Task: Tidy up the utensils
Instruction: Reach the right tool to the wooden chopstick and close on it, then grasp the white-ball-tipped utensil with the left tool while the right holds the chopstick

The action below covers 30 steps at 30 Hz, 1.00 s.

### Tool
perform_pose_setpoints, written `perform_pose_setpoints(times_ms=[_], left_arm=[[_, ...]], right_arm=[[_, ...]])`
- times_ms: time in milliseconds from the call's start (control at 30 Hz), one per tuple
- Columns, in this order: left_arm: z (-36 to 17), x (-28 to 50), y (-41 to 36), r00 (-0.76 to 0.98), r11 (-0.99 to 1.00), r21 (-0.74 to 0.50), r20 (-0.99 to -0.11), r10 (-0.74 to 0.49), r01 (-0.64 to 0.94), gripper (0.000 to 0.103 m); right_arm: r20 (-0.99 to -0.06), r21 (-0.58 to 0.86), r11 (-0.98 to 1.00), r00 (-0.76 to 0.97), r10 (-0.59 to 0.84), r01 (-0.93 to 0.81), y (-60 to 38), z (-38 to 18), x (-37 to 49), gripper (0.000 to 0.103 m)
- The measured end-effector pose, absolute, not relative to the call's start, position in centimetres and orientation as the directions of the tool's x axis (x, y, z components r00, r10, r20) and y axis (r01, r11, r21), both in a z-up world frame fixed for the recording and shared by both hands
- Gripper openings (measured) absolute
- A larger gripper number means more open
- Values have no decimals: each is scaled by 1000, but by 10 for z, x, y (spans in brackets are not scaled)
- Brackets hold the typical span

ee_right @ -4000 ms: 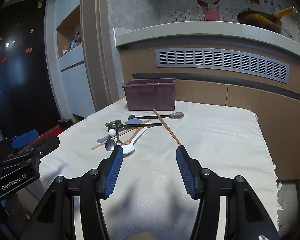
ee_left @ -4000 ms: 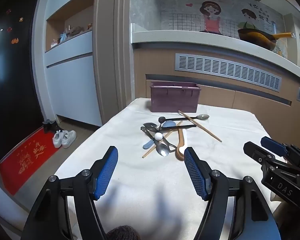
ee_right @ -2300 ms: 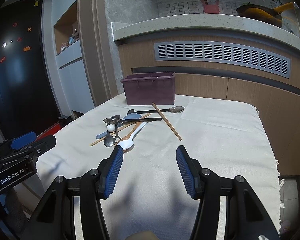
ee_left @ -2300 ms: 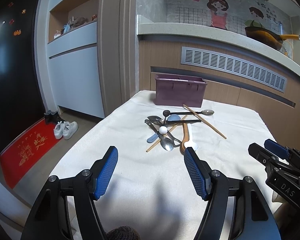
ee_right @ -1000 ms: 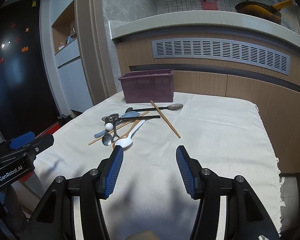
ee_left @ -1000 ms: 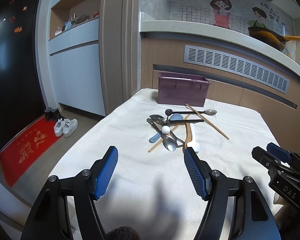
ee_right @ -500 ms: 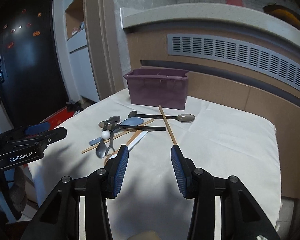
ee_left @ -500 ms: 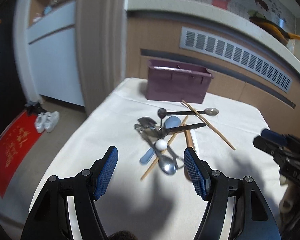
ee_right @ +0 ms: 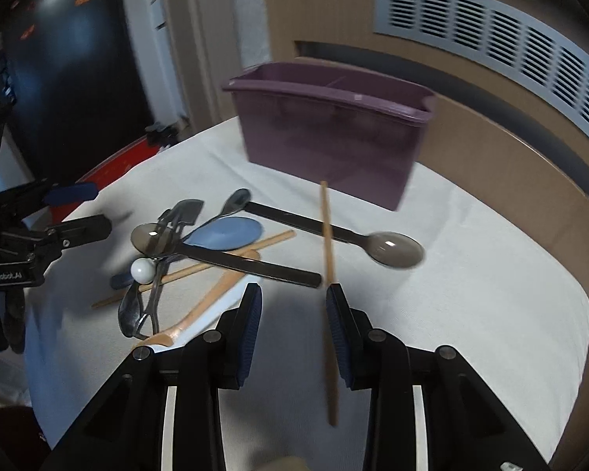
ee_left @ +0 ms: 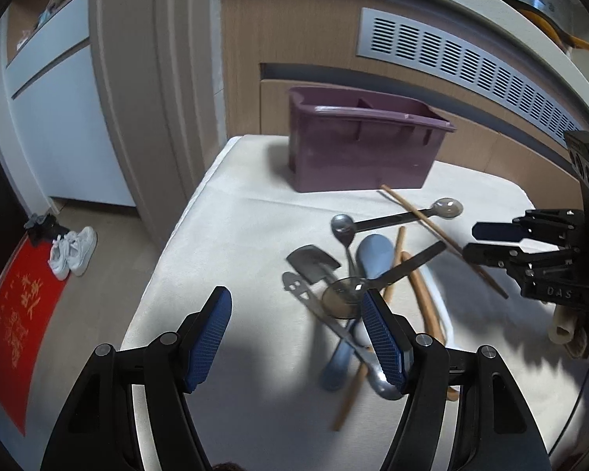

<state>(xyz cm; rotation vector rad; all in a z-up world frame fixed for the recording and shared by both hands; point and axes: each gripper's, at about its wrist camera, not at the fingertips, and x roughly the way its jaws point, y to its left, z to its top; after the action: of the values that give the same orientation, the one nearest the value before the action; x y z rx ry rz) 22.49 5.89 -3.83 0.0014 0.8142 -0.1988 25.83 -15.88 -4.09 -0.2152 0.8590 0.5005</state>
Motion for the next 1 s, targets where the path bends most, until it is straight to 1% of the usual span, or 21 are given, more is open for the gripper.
perform_pose_setpoints(times_ms=[167,200,233,300,367,433,467,600,700,733,767,800,833,867,1000], left_arm=[[-42,232,63,667,980,-105,-719,-194,171,69],[-42,234,66,665,978,-126,-717,-207,168,69],[-42,235,67,664,976,-137,-717,-214,168,69],[-43,236,67,660,976,-135,-720,-215,171,69],[-44,236,63,650,975,-126,-728,-217,185,69],[-45,239,54,631,968,-118,-739,-235,222,69],[-46,240,51,626,965,-117,-741,-243,237,69],[-49,252,32,608,950,-119,-744,-278,289,69],[-51,272,24,581,953,-154,-763,-282,260,69],[-52,281,23,569,955,-172,-772,-283,241,67],[-53,291,22,558,959,-184,-783,-276,216,59],[-53,300,21,547,964,-184,-796,-260,190,55],[-53,307,20,534,968,-184,-808,-249,174,48],[-52,312,21,526,967,-191,-812,-251,166,45],[-40,295,34,580,974,-182,-783,-225,134,45]], right_arm=[[-762,26,898,572,302,-439,-154,-48,291,33],[-769,30,905,568,291,-424,-154,-52,300,30],[-778,32,911,562,281,-411,-154,-55,308,24],[-797,41,919,542,267,-393,-153,-63,321,22],[-811,23,926,535,237,-376,-153,-69,328,17],[-837,18,924,500,223,-382,-154,-76,331,8],[-836,10,923,503,220,-386,-156,-75,329,6],[-821,48,934,518,239,-354,-175,-62,318,6],[-819,84,936,512,260,-343,-188,-58,309,6],[-817,86,937,514,261,-339,-190,-56,307,6],[-813,85,938,522,260,-335,-193,-55,303,6],[-811,87,939,523,262,-334,-195,-54,301,6],[-807,94,939,527,266,-331,-197,-54,299,6],[-805,99,940,529,269,-326,-200,-54,297,6],[-791,123,940,541,286,-318,-207,-55,288,6]])
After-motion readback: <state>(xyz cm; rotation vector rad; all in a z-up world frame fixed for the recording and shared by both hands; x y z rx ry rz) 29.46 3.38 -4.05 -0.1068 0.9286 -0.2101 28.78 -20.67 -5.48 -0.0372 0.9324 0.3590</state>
